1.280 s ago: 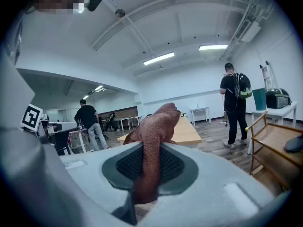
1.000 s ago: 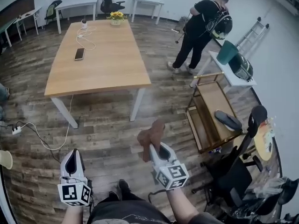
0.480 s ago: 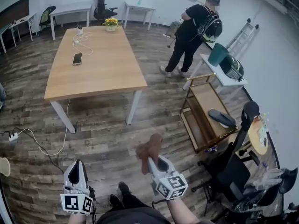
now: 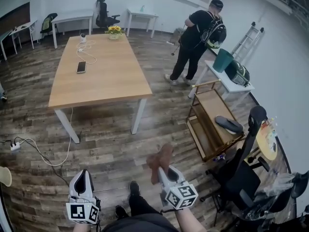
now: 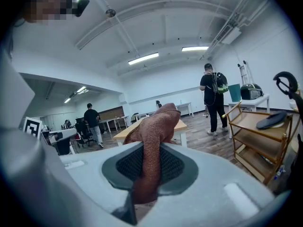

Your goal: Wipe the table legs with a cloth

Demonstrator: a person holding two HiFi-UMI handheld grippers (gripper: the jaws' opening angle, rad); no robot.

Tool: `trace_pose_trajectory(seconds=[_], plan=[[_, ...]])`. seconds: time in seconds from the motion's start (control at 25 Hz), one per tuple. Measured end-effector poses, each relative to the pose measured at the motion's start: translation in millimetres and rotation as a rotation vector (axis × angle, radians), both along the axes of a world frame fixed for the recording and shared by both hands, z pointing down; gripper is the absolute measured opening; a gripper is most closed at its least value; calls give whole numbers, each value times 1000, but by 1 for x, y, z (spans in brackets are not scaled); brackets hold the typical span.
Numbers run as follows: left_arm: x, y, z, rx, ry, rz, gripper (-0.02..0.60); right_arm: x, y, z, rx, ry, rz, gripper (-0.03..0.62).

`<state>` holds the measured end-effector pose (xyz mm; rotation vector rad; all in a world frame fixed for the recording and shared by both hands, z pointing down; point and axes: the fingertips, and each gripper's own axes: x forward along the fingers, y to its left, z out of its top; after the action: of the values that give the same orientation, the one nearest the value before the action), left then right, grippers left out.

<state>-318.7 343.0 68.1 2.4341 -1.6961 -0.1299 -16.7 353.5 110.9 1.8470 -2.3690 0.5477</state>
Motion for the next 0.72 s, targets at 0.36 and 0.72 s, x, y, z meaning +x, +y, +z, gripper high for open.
trace_pose_trajectory(seconds=[0.36,0.72], plan=[[6,-51,-11,23,-36,-51,18,20,-68,13,-9,-40,6,61],[42,-144,-2,23,-82,-85,18,48,-177,21,-1,-65,-38,61]])
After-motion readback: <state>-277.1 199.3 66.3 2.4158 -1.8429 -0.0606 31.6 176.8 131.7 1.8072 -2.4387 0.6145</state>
